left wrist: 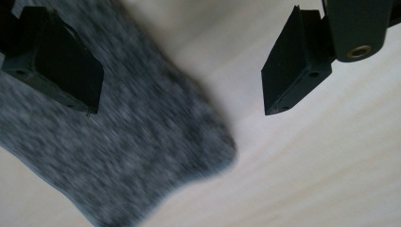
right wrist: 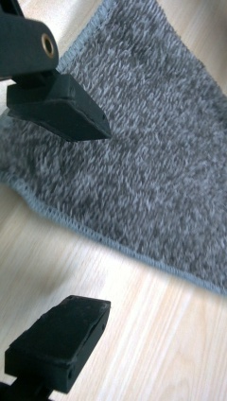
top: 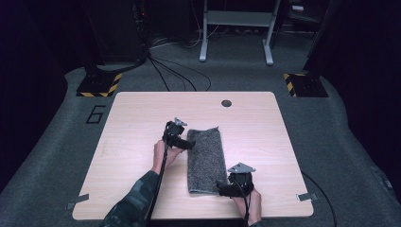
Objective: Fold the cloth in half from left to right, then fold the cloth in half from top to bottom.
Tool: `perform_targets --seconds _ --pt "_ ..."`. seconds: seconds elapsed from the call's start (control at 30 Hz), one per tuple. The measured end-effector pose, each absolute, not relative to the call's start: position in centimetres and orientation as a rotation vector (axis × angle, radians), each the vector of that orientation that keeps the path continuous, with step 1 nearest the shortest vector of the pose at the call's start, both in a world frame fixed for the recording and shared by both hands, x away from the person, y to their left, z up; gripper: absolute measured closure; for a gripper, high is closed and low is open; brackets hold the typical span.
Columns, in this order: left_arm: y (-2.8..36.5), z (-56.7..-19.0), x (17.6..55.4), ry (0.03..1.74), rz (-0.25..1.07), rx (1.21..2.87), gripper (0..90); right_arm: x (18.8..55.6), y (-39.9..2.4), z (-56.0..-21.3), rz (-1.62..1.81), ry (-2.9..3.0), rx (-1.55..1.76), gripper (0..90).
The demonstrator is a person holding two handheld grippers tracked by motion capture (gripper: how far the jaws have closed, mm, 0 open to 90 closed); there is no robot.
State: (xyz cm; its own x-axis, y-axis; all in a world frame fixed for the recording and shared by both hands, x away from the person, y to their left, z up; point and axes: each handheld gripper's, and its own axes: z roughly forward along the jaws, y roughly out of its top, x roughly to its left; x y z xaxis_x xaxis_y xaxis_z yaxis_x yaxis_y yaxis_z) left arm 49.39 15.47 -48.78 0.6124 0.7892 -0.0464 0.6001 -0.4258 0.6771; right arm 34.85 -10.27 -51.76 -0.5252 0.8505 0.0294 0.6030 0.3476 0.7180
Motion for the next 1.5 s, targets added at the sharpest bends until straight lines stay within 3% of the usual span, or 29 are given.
perform_targets --seconds 0.37,0.6,1.0,1.23,1.5 --pt "15.8 -50.9 38.2 0.926 0.254 2.218 12.4 34.4 -8.9 -52.5 0.963 2.266 1.284 14.9" --pt "16.1 -51.9 35.7 0.892 0.318 2.279 12.6 34.2 -8.8 -52.5 0.951 2.303 1.235 14.5" --pt "17.8 -50.4 37.4 0.944 0.314 2.185 6.6 36.5 -10.2 -50.5 1.054 2.300 1.270 13.5" --pt "18.7 -50.0 41.8 1.030 0.287 2.154 0.1 40.5 -10.7 -49.3 1.070 2.323 1.275 9.9" --pt "19.0 -49.7 46.1 1.059 0.265 2.146 0.0 45.4 -10.4 -49.2 0.984 2.396 1.310 2.8"
